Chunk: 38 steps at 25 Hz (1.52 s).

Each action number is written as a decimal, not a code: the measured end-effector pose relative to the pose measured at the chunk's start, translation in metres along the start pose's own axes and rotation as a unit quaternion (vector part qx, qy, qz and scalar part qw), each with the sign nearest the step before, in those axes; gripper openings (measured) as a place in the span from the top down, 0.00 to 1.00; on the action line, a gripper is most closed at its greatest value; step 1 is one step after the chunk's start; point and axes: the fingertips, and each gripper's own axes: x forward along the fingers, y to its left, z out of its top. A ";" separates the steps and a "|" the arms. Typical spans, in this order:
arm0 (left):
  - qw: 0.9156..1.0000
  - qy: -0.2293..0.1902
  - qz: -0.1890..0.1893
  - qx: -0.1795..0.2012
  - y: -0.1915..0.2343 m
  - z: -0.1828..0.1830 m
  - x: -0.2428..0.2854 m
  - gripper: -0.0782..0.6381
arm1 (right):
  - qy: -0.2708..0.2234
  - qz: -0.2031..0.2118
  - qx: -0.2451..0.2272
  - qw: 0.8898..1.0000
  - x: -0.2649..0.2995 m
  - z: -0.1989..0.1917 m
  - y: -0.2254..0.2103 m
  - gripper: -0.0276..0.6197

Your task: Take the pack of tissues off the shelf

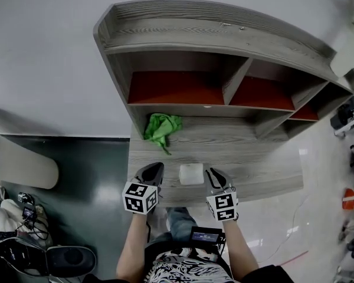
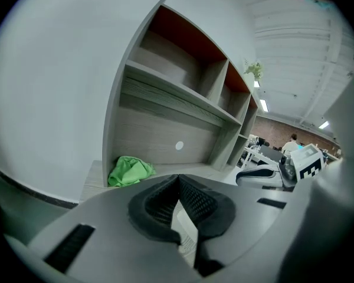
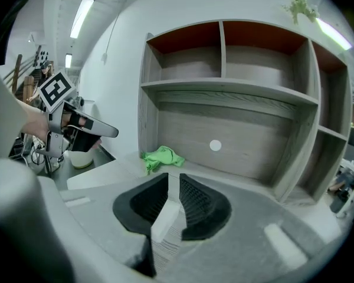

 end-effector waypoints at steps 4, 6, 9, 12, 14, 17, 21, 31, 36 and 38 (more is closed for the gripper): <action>1.000 -0.016 0.001 -0.002 -0.004 0.010 -0.010 0.88 | -0.017 -0.010 0.006 1.000 -0.009 0.013 -0.001 0.92; 1.000 -0.021 0.003 -0.001 -0.006 0.014 -0.014 0.88 | -0.027 -0.016 0.015 0.999 -0.013 0.020 -0.001 0.95; 1.000 -0.031 0.003 0.002 -0.010 0.020 -0.022 0.88 | -0.037 -0.021 0.018 0.999 -0.019 0.027 0.001 0.95; 0.999 -0.042 0.006 0.008 -0.013 0.028 -0.029 0.88 | -0.046 -0.023 0.017 0.999 -0.024 0.037 0.006 0.95; 0.999 -0.050 0.013 0.016 -0.014 0.034 -0.034 0.88 | -0.053 -0.022 0.020 0.998 -0.028 0.043 0.008 0.95; 0.997 -0.065 0.017 0.029 -0.019 0.045 -0.041 0.88 | -0.067 -0.020 0.027 0.997 -0.036 0.055 0.011 0.95; 0.995 -0.084 0.012 0.041 -0.031 0.061 -0.049 0.88 | -0.083 -0.019 0.029 0.996 -0.046 0.070 0.016 0.95; 0.992 -0.116 0.000 0.043 -0.047 0.080 -0.066 0.88 | -0.108 -0.018 0.023 0.994 -0.065 0.086 0.019 0.95; 0.992 -0.116 0.004 0.046 -0.048 0.076 -0.068 0.88 | -0.109 -0.019 0.024 0.994 -0.068 0.086 0.018 0.95; 0.992 -0.118 0.003 0.047 -0.049 0.077 -0.068 0.88 | -0.109 -0.019 0.024 0.994 -0.068 0.086 0.018 0.95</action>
